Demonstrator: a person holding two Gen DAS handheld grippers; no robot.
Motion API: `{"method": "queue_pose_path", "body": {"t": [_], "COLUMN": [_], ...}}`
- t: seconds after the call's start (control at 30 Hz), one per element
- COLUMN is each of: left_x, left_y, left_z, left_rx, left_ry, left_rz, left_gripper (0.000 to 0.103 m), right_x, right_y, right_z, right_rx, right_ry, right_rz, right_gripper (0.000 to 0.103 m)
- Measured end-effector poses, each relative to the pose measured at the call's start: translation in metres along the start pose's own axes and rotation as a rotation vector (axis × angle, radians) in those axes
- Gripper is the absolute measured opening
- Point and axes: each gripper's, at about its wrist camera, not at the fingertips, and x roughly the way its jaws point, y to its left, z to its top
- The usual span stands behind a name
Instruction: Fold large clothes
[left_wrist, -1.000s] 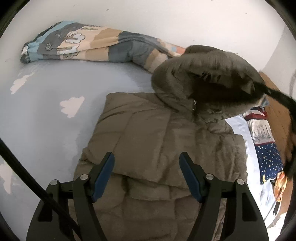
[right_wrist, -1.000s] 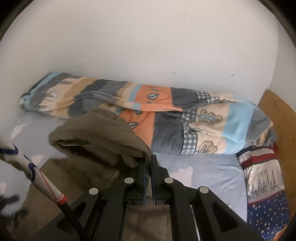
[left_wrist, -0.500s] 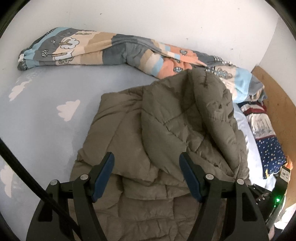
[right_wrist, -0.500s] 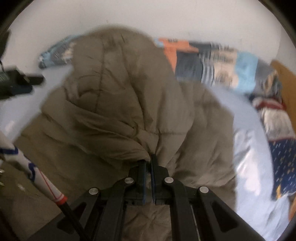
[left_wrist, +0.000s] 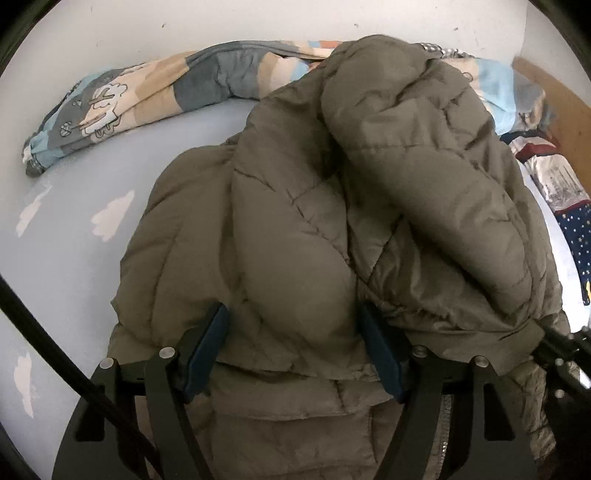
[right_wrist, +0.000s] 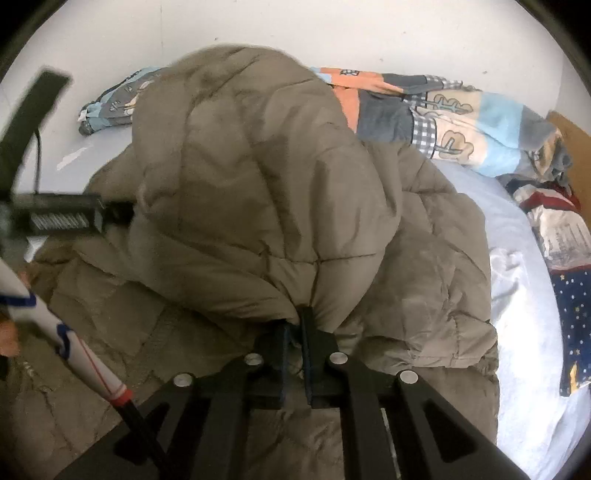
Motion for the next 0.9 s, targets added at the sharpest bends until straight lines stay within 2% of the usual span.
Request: {"method": "queue_pose_path", "body": {"t": [0.13,0.37,0.47,0.57,0.67,0.77,0.83,0.9], "left_x": [0.001,-0.001,0.000,0.000,0.000,0.000,0.000,0.000], "left_y": [0.009,0.011,0.013,0.013,0.013,0.014,0.013,0.013], "left_z": [0.000,0.002,0.003,0.003,0.002,0.001,0.000,0.000], "left_rx": [-0.026,-0.041,-0.047,-0.045,-0.046,-0.053,-0.051,-0.052], "left_ry": [0.014,0.020,0.029,0.029,0.028,0.025,0.022,0.021], "left_rz": [-0.036,-0.053,-0.067,-0.064,-0.059,-0.057,-0.053,-0.051], "left_gripper": [0.074,0.074,0.074,0.075,0.075,0.075,0.075,0.075], "right_x": [-0.022,-0.061,-0.060,-0.058,-0.065,-0.077,-0.076,-0.063], "right_y": [-0.005,0.007,0.013,0.007,-0.012,-0.033,-0.036,-0.029], "right_z": [0.010,0.053,0.058,0.044,0.029,0.030,0.042,0.055], "right_rx": [0.009,-0.006,-0.063,-0.097,-0.047,0.077,0.142,0.151], "right_ry": [-0.009,-0.119,-0.082,-0.023,-0.015,-0.065,-0.093,-0.107], "right_rz": [0.032,0.061,0.018,-0.010,0.003,0.088,0.139,0.152], "right_gripper": [0.011,0.013,0.014,0.016,0.016,0.017,0.029,0.035]}}
